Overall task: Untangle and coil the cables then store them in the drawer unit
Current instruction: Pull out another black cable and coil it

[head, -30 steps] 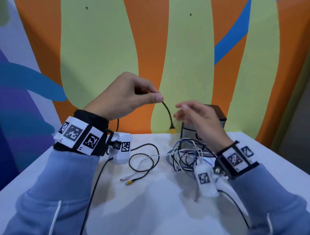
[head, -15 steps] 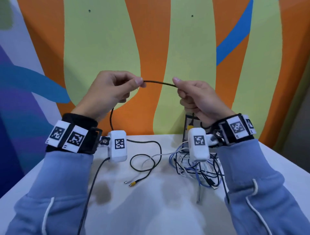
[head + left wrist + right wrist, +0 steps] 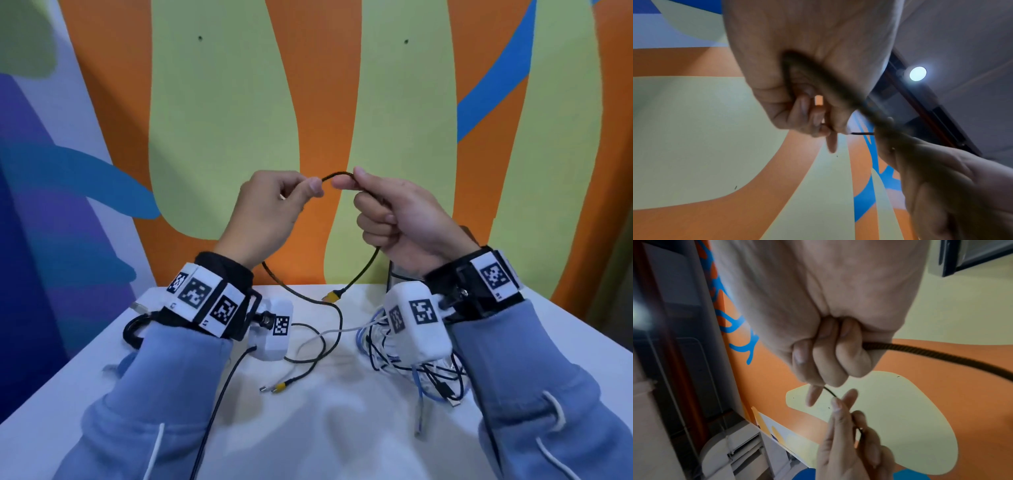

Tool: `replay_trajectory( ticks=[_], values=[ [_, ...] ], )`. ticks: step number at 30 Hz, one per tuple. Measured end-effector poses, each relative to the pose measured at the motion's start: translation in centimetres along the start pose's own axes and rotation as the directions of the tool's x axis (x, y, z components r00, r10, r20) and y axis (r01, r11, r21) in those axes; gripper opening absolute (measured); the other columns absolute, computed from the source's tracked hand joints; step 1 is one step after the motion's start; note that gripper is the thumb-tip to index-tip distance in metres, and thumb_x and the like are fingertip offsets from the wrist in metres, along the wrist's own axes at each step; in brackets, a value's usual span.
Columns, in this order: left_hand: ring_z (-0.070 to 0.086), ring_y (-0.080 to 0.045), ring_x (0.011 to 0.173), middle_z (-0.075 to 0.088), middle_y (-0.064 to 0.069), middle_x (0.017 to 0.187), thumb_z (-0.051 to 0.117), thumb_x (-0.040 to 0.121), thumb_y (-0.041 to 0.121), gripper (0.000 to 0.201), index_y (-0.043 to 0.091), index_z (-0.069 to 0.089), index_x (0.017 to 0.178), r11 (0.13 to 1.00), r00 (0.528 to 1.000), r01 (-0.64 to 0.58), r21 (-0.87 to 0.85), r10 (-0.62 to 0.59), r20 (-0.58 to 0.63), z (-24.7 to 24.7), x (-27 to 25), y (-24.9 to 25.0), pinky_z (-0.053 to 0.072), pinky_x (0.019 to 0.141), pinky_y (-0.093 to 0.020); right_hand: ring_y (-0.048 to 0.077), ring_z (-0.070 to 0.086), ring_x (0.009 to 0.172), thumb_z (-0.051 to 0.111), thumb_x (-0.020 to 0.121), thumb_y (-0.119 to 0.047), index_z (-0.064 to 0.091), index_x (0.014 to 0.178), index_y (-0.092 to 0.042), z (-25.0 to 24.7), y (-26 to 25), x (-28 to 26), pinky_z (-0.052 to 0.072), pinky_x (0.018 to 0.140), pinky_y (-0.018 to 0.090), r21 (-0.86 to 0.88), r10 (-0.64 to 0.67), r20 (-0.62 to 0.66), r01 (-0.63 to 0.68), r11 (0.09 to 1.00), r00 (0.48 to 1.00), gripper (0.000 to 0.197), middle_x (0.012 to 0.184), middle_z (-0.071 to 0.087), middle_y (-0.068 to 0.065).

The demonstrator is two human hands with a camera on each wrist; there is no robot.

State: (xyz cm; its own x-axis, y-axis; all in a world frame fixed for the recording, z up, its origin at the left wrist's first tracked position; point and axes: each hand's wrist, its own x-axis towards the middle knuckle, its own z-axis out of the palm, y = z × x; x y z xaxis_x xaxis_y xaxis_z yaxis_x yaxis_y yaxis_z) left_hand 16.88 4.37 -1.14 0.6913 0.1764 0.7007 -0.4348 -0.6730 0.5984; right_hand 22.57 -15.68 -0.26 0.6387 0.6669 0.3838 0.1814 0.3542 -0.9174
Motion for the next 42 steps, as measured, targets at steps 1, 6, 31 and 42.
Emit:
replay_trajectory(
  ticks=[1, 6, 31, 42],
  values=[
    [0.046, -0.012, 0.056, 0.053, 0.001, 0.069, 0.06, 0.108, 0.038, 0.028, 0.021, 0.08, 0.098, 0.997, 0.997, 0.045, 0.055, -0.048, 0.054, 0.6, 0.0, -0.3, 0.037, 0.059, -0.031, 0.006, 0.014, 0.044, 0.046, 0.11, -0.031, 0.071, 0.121, -0.009, -0.2, 0.1, 0.1, 0.012, 0.041, 0.021, 0.024, -0.013, -0.023, 0.014, 1.0, 1.0, 0.035, 0.051, 0.021, -0.009],
    [0.044, -0.011, 0.046, 0.045, -0.004, 0.072, 0.053, 0.112, 0.023, 0.028, 0.009, 0.066, 0.091, 0.961, 0.876, 0.251, 0.119, -0.278, 0.394, 3.5, -1.1, 1.1, 0.035, 0.05, -0.026, 0.004, 0.03, 0.046, 0.041, 0.113, -0.021, 0.055, 0.142, 0.002, -1.3, 0.7, 1.0, 0.024, 0.042, 0.017, 0.176, -0.1, -0.17, 0.13, 0.976, 0.98, 0.04, 0.061, 0.046, -0.007],
    [0.03, -0.007, 0.046, 0.038, 0.007, 0.06, 0.063, 0.107, 0.032, 0.025, 0.014, 0.066, 0.091, 0.777, 0.962, 0.189, -0.6, -0.27, -0.047, -2.2, 0.2, 3.4, 0.027, 0.043, -0.019, 0.012, 0.012, 0.044, 0.038, 0.107, -0.019, 0.073, 0.101, -0.003, -1.6, 1.0, -0.2, 0.01, 0.045, 0.027, -0.199, 0.046, 0.078, -0.029, 0.98, 0.996, 0.039, 0.049, 0.022, -0.004],
    [0.046, -0.008, 0.049, 0.057, 0.006, 0.056, 0.058, 0.106, 0.047, 0.03, 0.026, 0.077, 0.094, 0.946, 0.958, 0.068, 0.318, -0.151, 0.245, 2.3, -1.5, 2.4, 0.033, 0.05, -0.027, 0.005, 0.025, 0.041, 0.034, 0.113, -0.019, 0.043, 0.149, 0.008, -1.3, -0.6, 0.0, 0.027, 0.042, 0.017, 0.287, -0.227, -0.066, 0.236, 0.928, 0.972, 0.046, 0.073, 0.058, -0.006]
  ],
)
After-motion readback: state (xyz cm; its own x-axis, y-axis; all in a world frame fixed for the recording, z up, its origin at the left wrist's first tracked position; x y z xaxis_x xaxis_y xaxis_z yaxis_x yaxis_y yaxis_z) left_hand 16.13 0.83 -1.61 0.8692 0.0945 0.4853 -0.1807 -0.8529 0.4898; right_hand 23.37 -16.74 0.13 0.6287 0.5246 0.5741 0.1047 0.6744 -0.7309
